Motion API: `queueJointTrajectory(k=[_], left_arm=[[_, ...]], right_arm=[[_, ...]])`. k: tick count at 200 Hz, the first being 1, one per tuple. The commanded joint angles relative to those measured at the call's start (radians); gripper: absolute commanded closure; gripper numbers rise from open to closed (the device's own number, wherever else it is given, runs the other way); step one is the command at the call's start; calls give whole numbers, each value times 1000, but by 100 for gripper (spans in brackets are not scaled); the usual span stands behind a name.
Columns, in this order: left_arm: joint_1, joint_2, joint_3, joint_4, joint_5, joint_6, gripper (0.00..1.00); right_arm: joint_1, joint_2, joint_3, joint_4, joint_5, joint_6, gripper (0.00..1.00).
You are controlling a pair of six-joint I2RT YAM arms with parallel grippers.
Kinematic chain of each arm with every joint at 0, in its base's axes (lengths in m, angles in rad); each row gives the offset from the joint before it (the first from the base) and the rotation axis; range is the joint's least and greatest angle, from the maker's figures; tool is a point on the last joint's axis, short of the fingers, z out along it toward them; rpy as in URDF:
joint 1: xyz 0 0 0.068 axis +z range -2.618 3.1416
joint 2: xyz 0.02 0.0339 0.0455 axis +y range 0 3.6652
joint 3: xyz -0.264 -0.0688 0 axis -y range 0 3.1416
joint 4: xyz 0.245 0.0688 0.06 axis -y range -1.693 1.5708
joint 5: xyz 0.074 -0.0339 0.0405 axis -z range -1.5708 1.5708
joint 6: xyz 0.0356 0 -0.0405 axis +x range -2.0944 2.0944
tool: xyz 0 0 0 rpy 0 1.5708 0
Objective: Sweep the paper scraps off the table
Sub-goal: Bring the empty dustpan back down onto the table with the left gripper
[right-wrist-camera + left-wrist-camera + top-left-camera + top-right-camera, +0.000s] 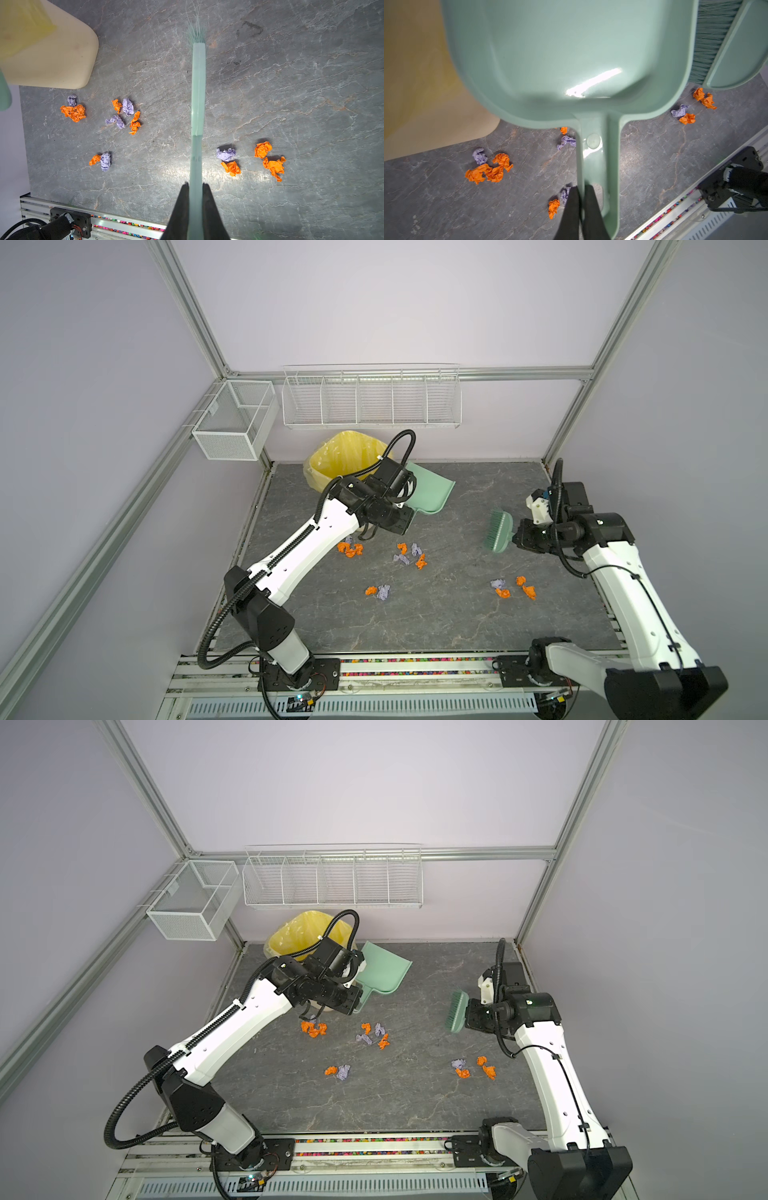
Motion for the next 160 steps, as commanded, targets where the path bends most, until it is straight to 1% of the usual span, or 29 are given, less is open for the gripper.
queueJointTrajectory(k=[1,42,58,78,104,135,160], left_arm=[[-46,18,-8,51,60,-27,100],[-87,76,-5,45,116,-23,100],[-99,104,7,17,113,-5,100],[-120,133,21,-13,103,15,100],[-165,147,8,-9,83,15,100],[-210,165,-28,2,88,25,100],[-219,213,-8,-61,112,41,100]], right_arm=[[-5,14,29,-22,5,-21,93],[-6,22,68,-70,58,-31,93],[-6,20,73,-77,89,-29,93],[-6,16,72,-95,166,-23,93],[-8,-2,61,-137,328,-13,93],[-8,-22,51,-154,395,-27,93],[-8,-20,58,-143,432,-26,93]])
